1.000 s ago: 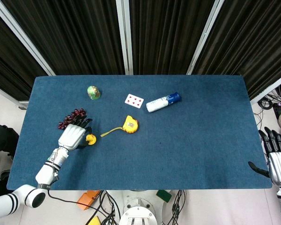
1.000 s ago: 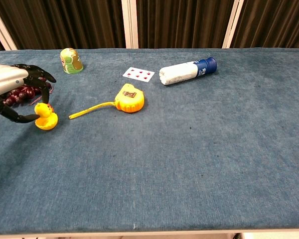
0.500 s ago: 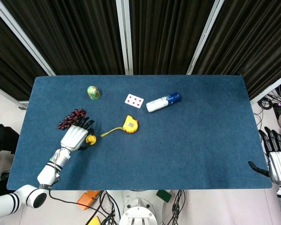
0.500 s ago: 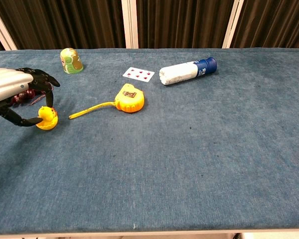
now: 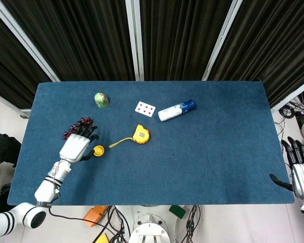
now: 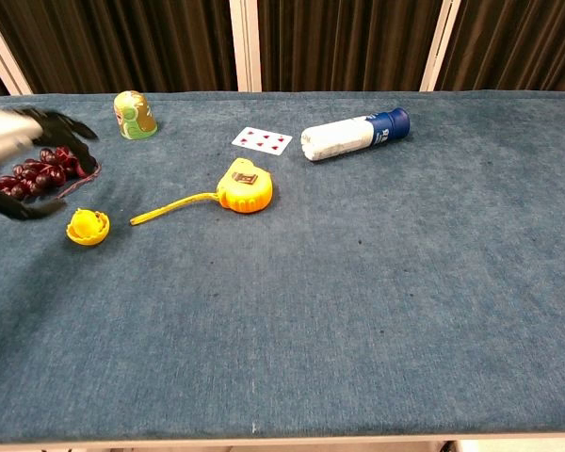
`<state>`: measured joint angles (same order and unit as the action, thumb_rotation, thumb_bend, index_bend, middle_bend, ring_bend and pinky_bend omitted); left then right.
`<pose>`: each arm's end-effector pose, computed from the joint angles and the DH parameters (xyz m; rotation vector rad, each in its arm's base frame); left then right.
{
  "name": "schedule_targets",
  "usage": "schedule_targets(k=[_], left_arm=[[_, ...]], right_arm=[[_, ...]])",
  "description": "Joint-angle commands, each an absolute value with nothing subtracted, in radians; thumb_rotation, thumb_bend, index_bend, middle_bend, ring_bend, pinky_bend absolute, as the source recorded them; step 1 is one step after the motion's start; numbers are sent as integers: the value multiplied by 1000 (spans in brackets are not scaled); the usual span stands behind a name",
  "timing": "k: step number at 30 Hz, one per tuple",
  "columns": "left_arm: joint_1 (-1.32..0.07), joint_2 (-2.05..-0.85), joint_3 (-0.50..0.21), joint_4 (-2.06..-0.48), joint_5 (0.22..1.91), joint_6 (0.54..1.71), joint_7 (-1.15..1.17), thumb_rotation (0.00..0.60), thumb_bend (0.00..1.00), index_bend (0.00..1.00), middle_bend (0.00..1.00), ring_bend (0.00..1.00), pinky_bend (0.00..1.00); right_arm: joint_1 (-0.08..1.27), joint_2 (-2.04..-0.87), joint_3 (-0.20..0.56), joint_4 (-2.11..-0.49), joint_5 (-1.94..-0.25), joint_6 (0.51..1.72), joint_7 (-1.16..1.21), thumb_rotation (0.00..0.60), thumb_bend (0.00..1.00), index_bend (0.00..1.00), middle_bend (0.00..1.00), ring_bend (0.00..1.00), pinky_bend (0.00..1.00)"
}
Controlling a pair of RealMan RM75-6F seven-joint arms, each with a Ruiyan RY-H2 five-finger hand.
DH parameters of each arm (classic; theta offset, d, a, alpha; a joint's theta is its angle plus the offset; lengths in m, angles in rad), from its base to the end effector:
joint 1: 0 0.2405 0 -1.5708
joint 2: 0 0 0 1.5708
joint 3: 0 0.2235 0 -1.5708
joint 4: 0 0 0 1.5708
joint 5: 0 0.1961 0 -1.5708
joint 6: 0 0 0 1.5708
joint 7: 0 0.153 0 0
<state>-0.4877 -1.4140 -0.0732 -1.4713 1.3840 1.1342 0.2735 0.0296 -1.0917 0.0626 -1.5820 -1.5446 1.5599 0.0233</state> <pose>-0.2015 0.2819 0.0402 -1.8001 -0.7995 -0.8505 -0.2815 -0.1734 0.1777 1.3530 -0.8267 0.9186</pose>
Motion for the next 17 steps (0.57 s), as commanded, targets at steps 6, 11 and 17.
schedule_targets(k=[6, 11, 17], left_arm=[[-325, -1263, -70, -1553, 1388, 1362, 153, 600, 362, 285, 100, 0, 0], [-225, -1226, -19, -1558, 1428, 1469, 70, 600, 362, 274, 100, 0, 0], [-106, -1224, 41, -1547, 1478, 1593, 1, 600, 360, 274, 104, 0, 0]], right_arm=[[26, -1091, 61, -1567, -1539, 1557, 53, 600, 224, 0, 50, 0, 147], [22, -1100, 57, -1561, -1548, 1566, 56, 600, 224, 0, 50, 0, 147], [21, -1106, 49, -1572, -1568, 1572, 43, 600, 223, 0, 50, 0, 147]])
